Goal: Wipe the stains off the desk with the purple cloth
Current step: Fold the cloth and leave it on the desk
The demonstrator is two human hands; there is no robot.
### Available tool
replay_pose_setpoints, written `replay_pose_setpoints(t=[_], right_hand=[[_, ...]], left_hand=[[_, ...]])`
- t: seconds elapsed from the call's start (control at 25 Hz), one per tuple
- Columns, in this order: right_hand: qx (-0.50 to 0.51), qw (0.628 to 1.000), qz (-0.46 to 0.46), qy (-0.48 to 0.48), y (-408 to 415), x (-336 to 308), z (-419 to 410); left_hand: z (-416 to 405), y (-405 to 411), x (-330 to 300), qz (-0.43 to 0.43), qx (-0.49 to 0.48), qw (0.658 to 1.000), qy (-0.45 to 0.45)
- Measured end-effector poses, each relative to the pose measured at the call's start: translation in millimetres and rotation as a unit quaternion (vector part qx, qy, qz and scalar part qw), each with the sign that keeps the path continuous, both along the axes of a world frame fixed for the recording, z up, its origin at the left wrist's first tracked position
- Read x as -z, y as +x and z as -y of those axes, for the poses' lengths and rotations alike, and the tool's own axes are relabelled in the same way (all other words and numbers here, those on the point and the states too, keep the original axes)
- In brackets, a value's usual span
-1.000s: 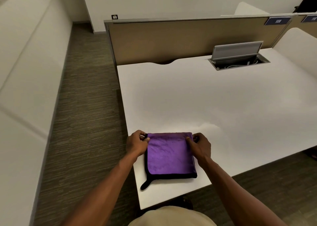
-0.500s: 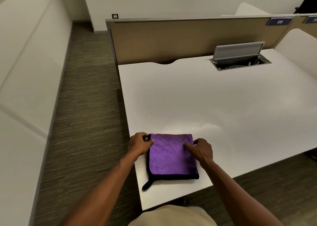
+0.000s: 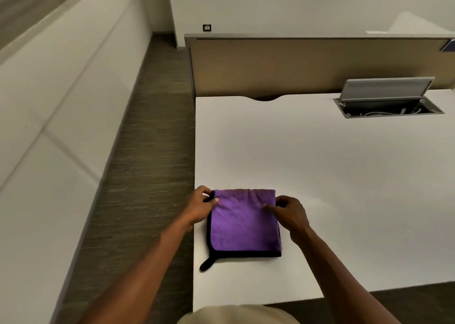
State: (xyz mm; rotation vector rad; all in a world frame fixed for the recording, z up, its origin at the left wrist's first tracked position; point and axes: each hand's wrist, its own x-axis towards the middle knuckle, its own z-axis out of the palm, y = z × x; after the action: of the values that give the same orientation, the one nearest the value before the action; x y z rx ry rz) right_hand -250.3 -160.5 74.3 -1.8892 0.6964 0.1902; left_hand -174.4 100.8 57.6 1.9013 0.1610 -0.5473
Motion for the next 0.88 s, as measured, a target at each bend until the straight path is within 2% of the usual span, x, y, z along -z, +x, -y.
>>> replay_pose_setpoints(t=[0.2,0.32,0.56,0.68,0.88], right_hand=[[-0.035,0.997,0.013,0.071,27,-8,7],[-0.062,0.994,0.035,0.081,49,-13,9],[-0.133,0.969,0.19,0.079,103,-38,-2],[-0.121,0.96,0.237,0.085,143,-52,-11],[-0.06,0.958,0.271,0.075,222,-63,-21]], left_hand=[[-4,-4,-22,0.009,-0.017,0.999,-0.041],[-11,1,-35,0.033,-0.04,0.997,-0.05],[-21,55,-63,0.095,-0.108,0.982,-0.125],[-21,104,-78,0.133,-0.11,0.974,-0.146],[-17,193,-88,0.188,-0.12,0.967,-0.126]])
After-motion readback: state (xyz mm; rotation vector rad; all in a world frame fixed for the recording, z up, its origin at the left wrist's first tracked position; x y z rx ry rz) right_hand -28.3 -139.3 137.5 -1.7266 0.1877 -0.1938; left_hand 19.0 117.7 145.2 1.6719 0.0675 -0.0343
